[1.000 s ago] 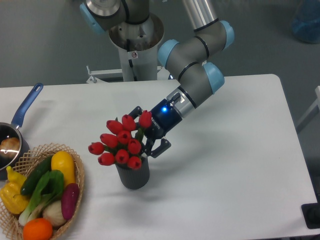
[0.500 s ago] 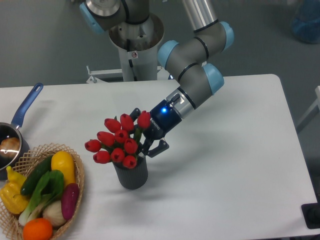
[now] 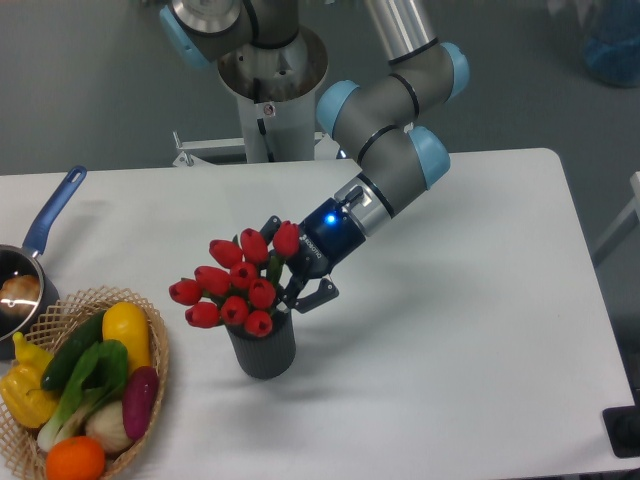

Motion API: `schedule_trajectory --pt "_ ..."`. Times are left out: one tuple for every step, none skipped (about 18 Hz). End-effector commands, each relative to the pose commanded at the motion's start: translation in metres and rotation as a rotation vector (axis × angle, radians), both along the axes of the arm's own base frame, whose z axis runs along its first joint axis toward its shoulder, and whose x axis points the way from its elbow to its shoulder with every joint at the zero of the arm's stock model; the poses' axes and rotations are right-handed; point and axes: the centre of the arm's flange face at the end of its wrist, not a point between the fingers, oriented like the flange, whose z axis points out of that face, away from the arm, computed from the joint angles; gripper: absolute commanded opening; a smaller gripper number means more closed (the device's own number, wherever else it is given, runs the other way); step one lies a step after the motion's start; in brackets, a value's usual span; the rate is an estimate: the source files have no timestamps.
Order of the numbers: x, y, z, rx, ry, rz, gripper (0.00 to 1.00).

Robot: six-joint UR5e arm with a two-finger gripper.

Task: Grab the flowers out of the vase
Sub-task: 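Close the gripper on the tulip stems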

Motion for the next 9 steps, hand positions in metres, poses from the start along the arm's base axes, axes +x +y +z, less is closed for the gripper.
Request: schedule_trajectory --pt "0.0 0.0 0.0002 0.001 0.001 0.0 0.47" --pt "0.0 0.0 0.0001 0.002 0.001 0.0 0.46" --pt "0.0005 0.0 0.0001 0.007 -0.004 0.0 0.42" --pt "0.0 -0.0002 0.0014 0.019 -0.01 0.001 0.42" --pt "0.0002 -0.0009 0.0014 0.029 -0.018 0.003 0.42" --pt "0.0006 -0.0011 0.0012 0.03 -0.022 0.003 0.42" --pt "0.0005 -0.001 0.0004 0.03 -0.022 0.003 0.42" --pt "0.0005 -0.001 0.0003 0.029 -0.023 0.003 0.42" --pt "-0.0002 -0.0015 0.0003 0.029 -0.023 0.005 0.42"
